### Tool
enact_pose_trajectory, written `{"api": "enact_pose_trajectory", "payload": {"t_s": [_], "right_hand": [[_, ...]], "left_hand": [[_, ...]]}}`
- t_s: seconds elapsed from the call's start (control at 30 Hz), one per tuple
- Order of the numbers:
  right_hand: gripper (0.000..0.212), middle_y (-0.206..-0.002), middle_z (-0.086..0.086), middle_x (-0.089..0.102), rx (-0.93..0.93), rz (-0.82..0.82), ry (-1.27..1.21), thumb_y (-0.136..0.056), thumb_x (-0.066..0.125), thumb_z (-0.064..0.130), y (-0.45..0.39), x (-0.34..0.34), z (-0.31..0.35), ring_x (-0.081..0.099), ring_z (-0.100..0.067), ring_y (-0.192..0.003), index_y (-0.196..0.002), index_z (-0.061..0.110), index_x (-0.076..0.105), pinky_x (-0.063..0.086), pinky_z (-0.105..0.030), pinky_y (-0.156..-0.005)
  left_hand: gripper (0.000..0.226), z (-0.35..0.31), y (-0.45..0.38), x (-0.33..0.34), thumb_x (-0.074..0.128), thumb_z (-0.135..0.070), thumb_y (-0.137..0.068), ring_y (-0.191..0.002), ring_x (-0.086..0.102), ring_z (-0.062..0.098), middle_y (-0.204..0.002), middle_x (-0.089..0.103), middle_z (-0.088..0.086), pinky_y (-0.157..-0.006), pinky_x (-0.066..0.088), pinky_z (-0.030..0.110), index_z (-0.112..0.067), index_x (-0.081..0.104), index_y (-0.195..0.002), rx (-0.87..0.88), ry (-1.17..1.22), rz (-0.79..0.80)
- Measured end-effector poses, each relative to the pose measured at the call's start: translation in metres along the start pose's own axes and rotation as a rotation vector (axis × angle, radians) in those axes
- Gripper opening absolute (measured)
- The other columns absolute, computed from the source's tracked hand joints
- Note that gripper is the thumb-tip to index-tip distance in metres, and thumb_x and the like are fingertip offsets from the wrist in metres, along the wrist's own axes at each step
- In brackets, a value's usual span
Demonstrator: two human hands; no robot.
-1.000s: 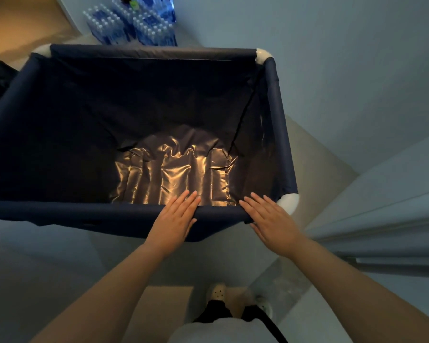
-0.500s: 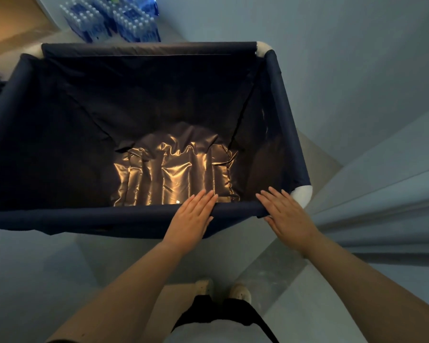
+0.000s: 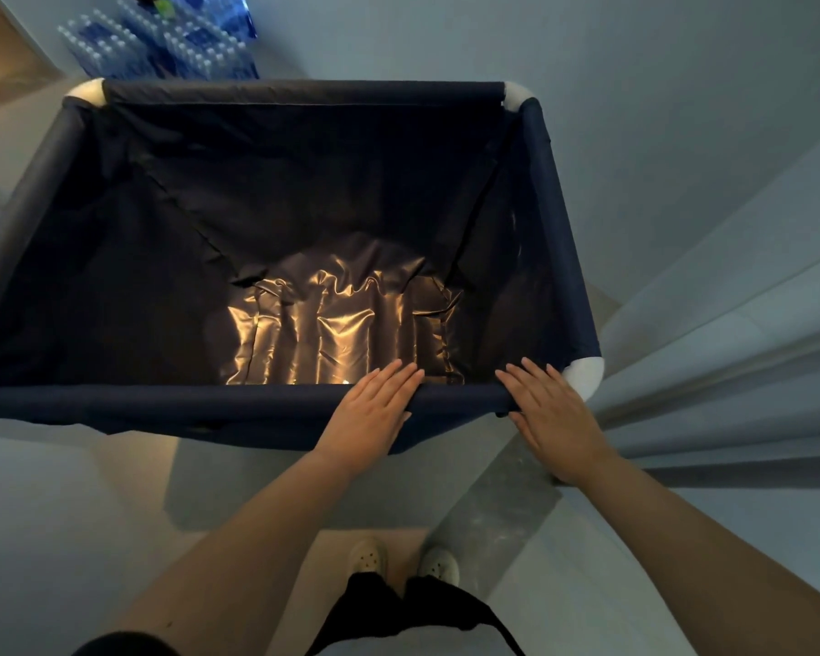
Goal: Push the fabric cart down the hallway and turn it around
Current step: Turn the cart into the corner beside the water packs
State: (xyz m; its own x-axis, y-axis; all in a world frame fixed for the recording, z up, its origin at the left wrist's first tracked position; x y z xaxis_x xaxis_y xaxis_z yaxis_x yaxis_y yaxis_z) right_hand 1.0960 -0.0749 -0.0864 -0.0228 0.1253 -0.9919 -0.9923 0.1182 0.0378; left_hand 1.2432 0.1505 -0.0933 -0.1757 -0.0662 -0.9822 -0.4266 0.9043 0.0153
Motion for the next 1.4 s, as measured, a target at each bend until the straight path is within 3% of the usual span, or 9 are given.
{"api": "enact_pose_trajectory", "payload": {"t_s": [0.43, 0.63, 1.03, 1.2, 1.4], "right_hand": [[0.058, -0.136, -0.013, 0.05, 0.151, -0.061, -0.001, -0.083, 0.066, 0.019, 0.026, 0.003, -0.013, 0.038, -0.03, -0.131, -0.135, 0.006, 0.043, 0.022, -0.047, -0.109], [0.06, -0.137, -0.012, 0.05, 0.24, -0.044, 0.015, -0.083, 0.066, 0.022, 0.023, 0.004, 0.007, 0.037, -0.029, -0.132, -0.136, 0.006, 0.041, 0.021, -0.047, -0.11], [0.059, -0.139, -0.013, 0.047, 0.469, -0.07, -0.01, -0.086, 0.061, 0.02, -0.042, 0.011, 0.091, 0.034, -0.029, -0.134, -0.138, 0.005, 0.037, 0.022, -0.047, -0.111], [0.059, -0.144, -0.013, 0.041, 0.526, -0.075, -0.042, -0.091, 0.054, 0.023, -0.085, 0.016, 0.127, 0.027, -0.028, -0.137, -0.141, 0.006, 0.03, 0.016, -0.045, -0.113], [0.06, -0.153, -0.01, 0.021, 0.521, -0.049, -0.049, -0.097, 0.039, 0.027, -0.136, 0.017, 0.156, 0.008, -0.025, -0.142, -0.145, 0.007, 0.011, 0.001, -0.041, -0.115]], "left_hand": [[0.052, -0.006, -0.043, -0.003, 0.04, -0.027, -0.099, -0.14, 0.017, 0.019, -0.151, 0.028, 0.002, -0.113, 0.002, 0.031, -0.015, 0.021, -0.146, 0.164, -0.032, 0.025], [0.05, 0.013, -0.056, -0.012, 0.04, -0.027, -0.099, -0.139, 0.019, 0.02, -0.15, 0.03, 0.004, -0.111, -0.005, 0.036, -0.015, 0.024, -0.145, 0.265, -0.046, 0.039], [0.051, 0.117, -0.09, -0.03, 0.032, -0.031, -0.101, -0.141, 0.01, 0.019, -0.154, 0.021, 0.002, -0.112, -0.006, 0.03, -0.018, 0.015, -0.147, 0.457, -0.118, 0.092], [0.052, 0.165, -0.108, -0.041, 0.036, -0.027, -0.1, -0.14, 0.013, 0.022, -0.153, 0.022, 0.005, -0.114, 0.001, 0.036, -0.017, 0.016, -0.146, 0.451, -0.136, 0.112], [0.051, 0.21, -0.123, -0.047, 0.034, -0.025, -0.1, -0.141, 0.012, 0.025, -0.153, 0.022, 0.006, -0.113, 0.0, 0.039, -0.017, 0.015, -0.147, 0.384, -0.144, 0.095]]}}
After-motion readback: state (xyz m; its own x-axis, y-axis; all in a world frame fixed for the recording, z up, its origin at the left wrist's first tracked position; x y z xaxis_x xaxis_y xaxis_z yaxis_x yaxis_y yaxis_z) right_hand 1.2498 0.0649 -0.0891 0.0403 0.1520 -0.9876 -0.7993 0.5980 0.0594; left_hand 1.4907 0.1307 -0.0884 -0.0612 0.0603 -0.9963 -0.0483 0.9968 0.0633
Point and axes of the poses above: each hand's wrist, its own y-axis away from the middle knuckle, its own x-axis out of the palm, z = x × y, the point moved 1 cm from there along -y, towards the middle knuckle
